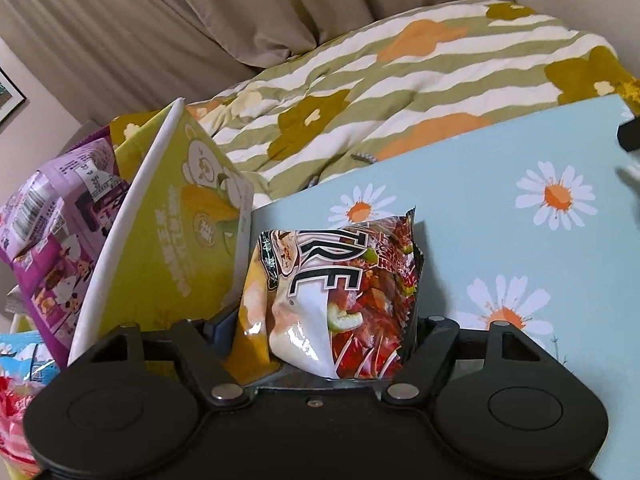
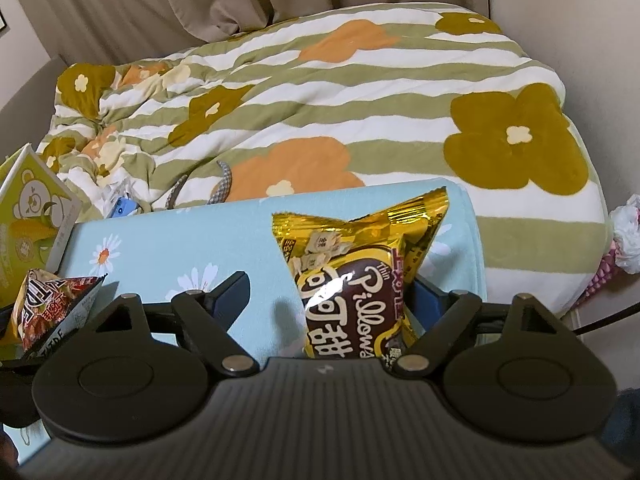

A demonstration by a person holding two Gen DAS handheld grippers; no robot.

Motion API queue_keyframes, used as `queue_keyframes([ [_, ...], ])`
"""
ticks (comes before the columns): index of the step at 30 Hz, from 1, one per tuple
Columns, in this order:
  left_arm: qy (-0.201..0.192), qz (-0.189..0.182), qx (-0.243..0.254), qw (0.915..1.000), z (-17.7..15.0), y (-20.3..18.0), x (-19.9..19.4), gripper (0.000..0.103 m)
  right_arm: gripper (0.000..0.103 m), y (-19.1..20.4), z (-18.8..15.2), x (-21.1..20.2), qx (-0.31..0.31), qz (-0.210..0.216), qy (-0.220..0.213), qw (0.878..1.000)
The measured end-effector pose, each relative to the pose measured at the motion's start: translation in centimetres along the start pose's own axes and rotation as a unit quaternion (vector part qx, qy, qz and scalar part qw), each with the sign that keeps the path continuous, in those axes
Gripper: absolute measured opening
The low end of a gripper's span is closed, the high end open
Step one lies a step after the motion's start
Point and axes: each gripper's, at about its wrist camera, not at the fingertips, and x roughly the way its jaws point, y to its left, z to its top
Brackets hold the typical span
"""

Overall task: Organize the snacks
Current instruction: 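Carry both bags to the box and release them inside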

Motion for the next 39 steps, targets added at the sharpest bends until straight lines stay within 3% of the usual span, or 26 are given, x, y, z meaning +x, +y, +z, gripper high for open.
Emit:
queue_keyframes([
  [7,-0.007,-0.042,-0.015,0.9990,0.3,-0.3,-1.1,0.077,0.087,-0.7,-0.7,-0.5,-0.003,-0.004,0.008,1.000],
  [12,-0.009,-0.066,-0.029,0.9973,0.4,-0.8,-2.3,0.077,0.087,-1.2,-1.4,-1.5,0.002,-0.012,0.006,1.000],
  [22,-0.036,-0.091,-0.050,0.9940,1.0,-0.5,-5.5,0.077,0.053,-0.8,-1.7,-2.8,-0.019,0.014,-0.004,1.000],
  [32,-0.088,-0.099,-0.084,0.9876,1.6,2.5,-11.3,0.077,0.053,1.4,-1.3,-7.4,-0.030,0.032,-0.037,0.998],
  [39,-0.126,-0.093,-0.118,0.9807,0.9,6.6,-16.6,0.077,0.053,5.0,-0.7,-12.0,-0.045,0.074,-0.068,0.994],
])
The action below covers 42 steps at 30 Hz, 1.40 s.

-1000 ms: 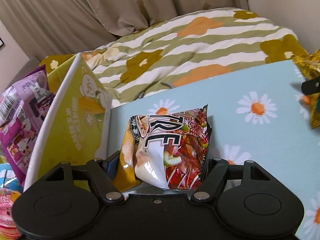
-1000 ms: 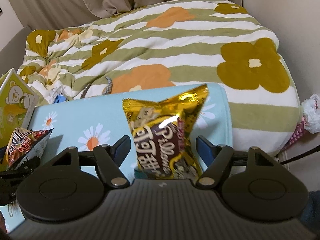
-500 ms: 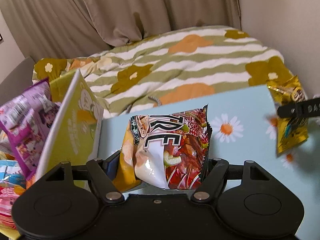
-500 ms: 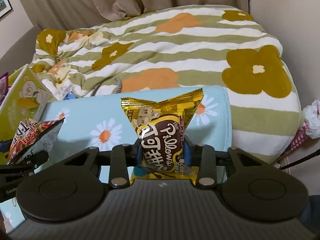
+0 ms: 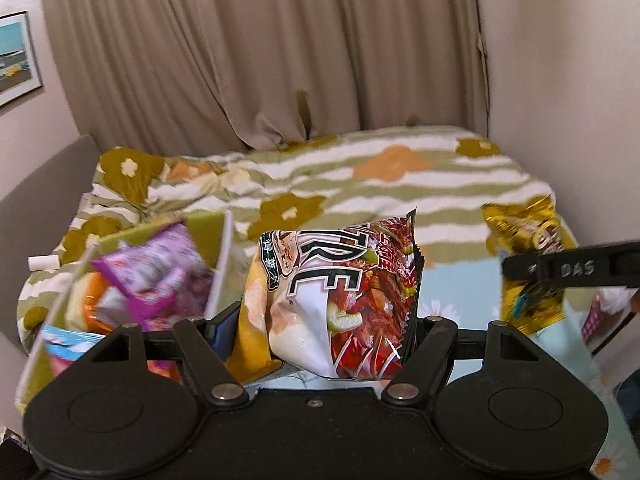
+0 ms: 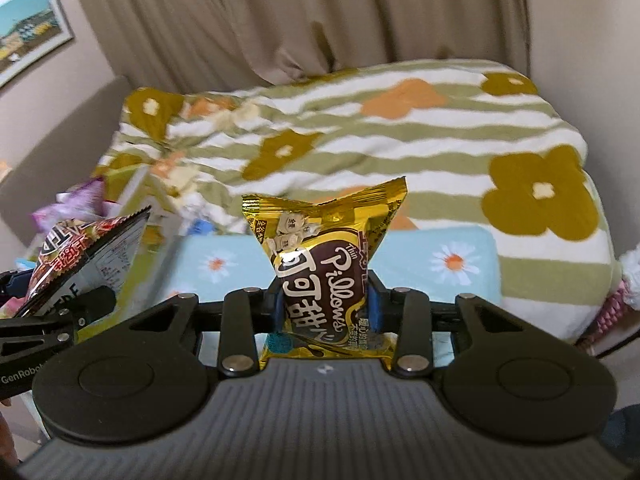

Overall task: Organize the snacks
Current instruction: 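Carry both bags to the box and release them inside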

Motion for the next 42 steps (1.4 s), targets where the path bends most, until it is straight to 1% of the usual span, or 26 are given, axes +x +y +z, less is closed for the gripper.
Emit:
queue_keyframes([
  [3,-0.015,0.007,-0.015,0.9997,0.4,1.9,-2.3,0.077,0.053,2.4,0.7,-1.4,-0.011,0.027,-0.009,1.000],
  [5,-0.029,0.018,-0.027,0.9991,0.6,3.5,-3.7,0.077,0.053,4.2,1.2,-2.3,-0.019,0.047,-0.017,0.999],
  [9,-0.048,0.038,-0.054,0.9967,0.6,7.3,-5.5,0.077,0.053,8.4,1.9,-3.4,-0.042,0.084,-0.029,0.995],
  [13,-0.054,0.052,-0.068,0.9949,0.9,11.9,-5.7,0.077,0.053,12.9,2.3,-3.6,-0.056,0.113,-0.038,0.991],
  [17,-0.060,0.059,-0.071,0.9940,1.3,16.5,-5.3,0.077,0.053,17.6,2.9,-3.3,-0.063,0.127,-0.048,0.989],
  [19,-0.057,0.055,-0.072,0.9943,1.5,18.8,-4.5,0.077,0.053,19.7,3.1,-2.7,-0.062,0.132,-0.048,0.988],
  [25,-0.035,0.025,-0.058,0.9974,1.7,24.1,-1.4,0.077,0.053,25.8,3.5,-0.4,-0.052,0.125,-0.043,0.990],
  [29,-0.019,-0.016,-0.045,0.9987,1.8,26.2,1.5,0.079,0.053,29.1,3.2,1.3,-0.042,0.108,-0.040,0.992],
  [31,-0.005,-0.039,-0.041,0.9984,1.8,26.9,2.8,0.082,0.053,30.0,3.0,2.2,-0.032,0.095,-0.038,0.994],
  [33,0.007,-0.071,-0.037,0.9967,1.5,27.1,3.6,0.090,0.053,30.7,2.5,2.8,-0.020,0.076,-0.036,0.996],
  [34,0.006,-0.081,-0.038,0.9960,1.2,27.3,3.6,0.097,0.053,30.9,2.3,3.0,-0.014,0.067,-0.035,0.997],
  [35,0.003,-0.088,-0.042,0.9953,0.9,27.6,3.5,0.102,0.053,31.1,2.0,3.1,-0.009,0.058,-0.033,0.998],
  [39,0.005,-0.111,-0.067,0.9915,0.2,28.9,2.5,0.102,0.053,31.4,1.0,2.6,0.003,0.028,-0.026,0.999],
  [42,0.005,-0.106,-0.083,0.9908,0.2,29.8,1.9,0.102,0.053,31.3,0.7,2.5,0.009,0.016,-0.021,1.000],
])
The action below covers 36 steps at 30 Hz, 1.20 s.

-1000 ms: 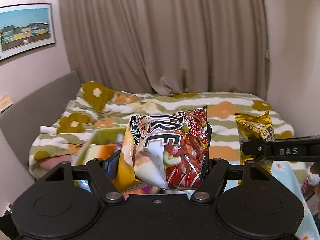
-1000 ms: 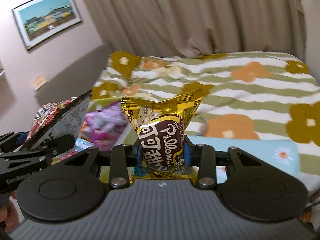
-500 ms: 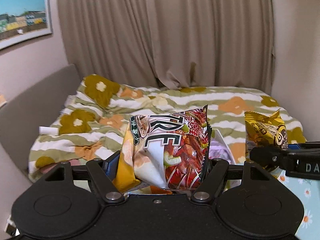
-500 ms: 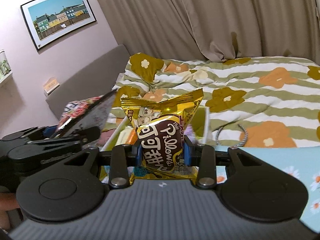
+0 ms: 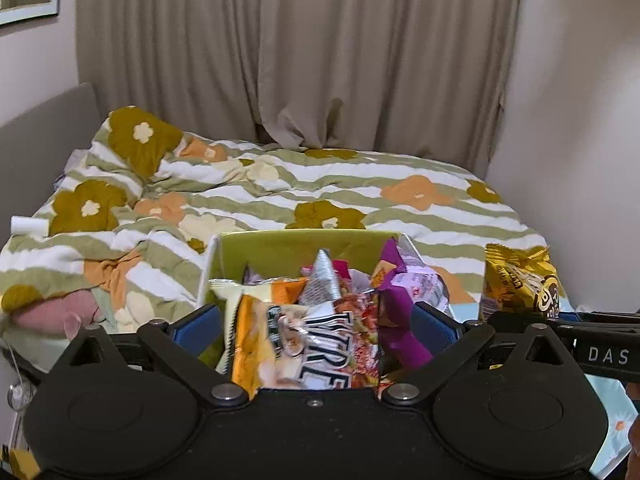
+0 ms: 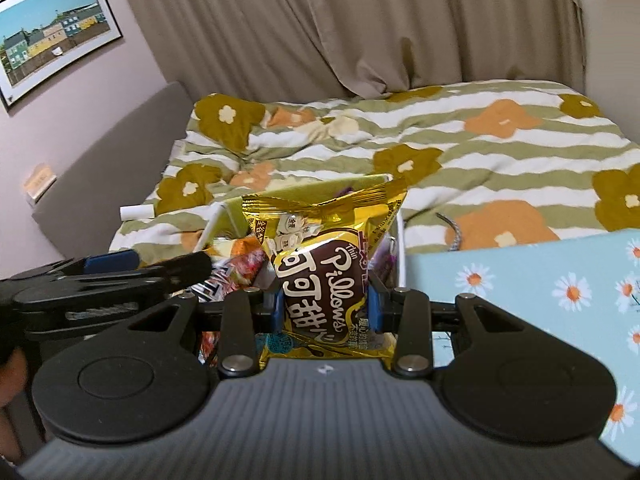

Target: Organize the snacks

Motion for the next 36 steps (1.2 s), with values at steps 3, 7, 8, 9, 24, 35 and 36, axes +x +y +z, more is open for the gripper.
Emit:
queue_keyframes([
  [3,-0.007,0.020,-0.008,0.9997,0.0,0.1,-1.1,0.102,0.053,0.3,0.1,-0.2,-0.008,0.005,-0.001,1.000],
  [7,-0.013,0.041,-0.011,0.9990,0.0,0.6,-2.2,0.102,0.053,1.1,0.5,-0.4,-0.018,0.027,-0.006,0.999],
  [8,-0.015,0.046,-0.011,0.9988,0.0,0.7,-2.3,0.102,0.053,1.5,0.7,-0.2,-0.020,0.034,-0.006,0.999],
  [9,-0.016,0.053,-0.013,0.9984,0.0,0.9,-2.6,0.102,0.053,1.8,0.8,0.0,-0.024,0.039,-0.007,0.999],
  [24,0.002,0.051,-0.020,0.9985,-3.1,4.1,-2.7,0.103,0.103,3.4,-0.9,2.9,-0.021,0.005,-0.020,1.000],
  [35,-0.019,0.069,-0.024,0.9972,-3.8,1.8,-6.4,0.103,0.103,2.3,-2.0,-1.8,-0.014,0.009,-0.050,0.999],
  [36,-0.022,0.069,-0.026,0.9970,-3.8,1.4,-6.9,0.103,0.103,2.2,-1.9,-2.5,-0.018,0.011,-0.054,0.998],
])
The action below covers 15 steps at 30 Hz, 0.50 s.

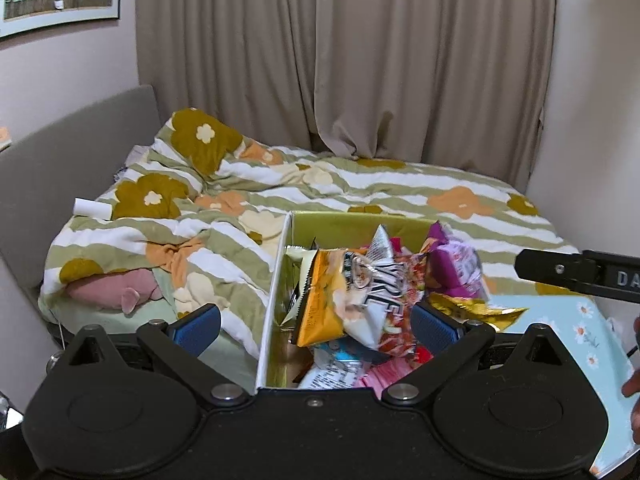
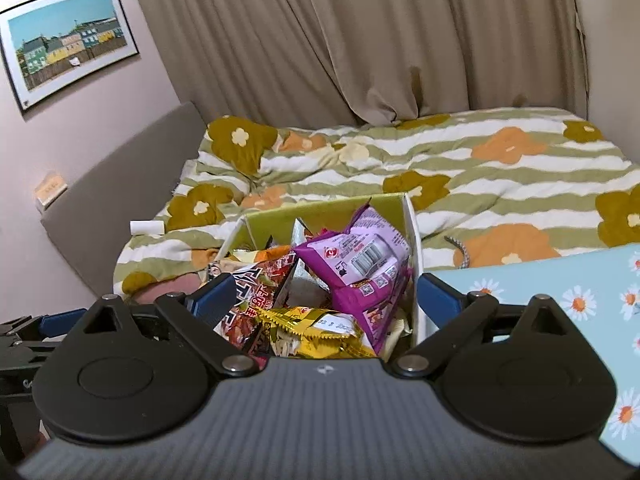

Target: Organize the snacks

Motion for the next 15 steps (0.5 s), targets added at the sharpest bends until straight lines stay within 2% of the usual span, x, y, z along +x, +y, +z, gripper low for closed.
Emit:
queue_keyframes([
  [7,-0.029,0.013,0.009,0.9995,-0.9,-3.5,-4.6,0.103,0.103,-1.0,0.1,-6.2,-0.022,0.001,-0.025,0.999],
  [15,-0.052,0.014,0.028,0.9982,-3.1,-7.4,-8.5,0.103,0.103,-3.0,-2.3,-12.9,-0.051,-0.076,-0.022,0.996],
])
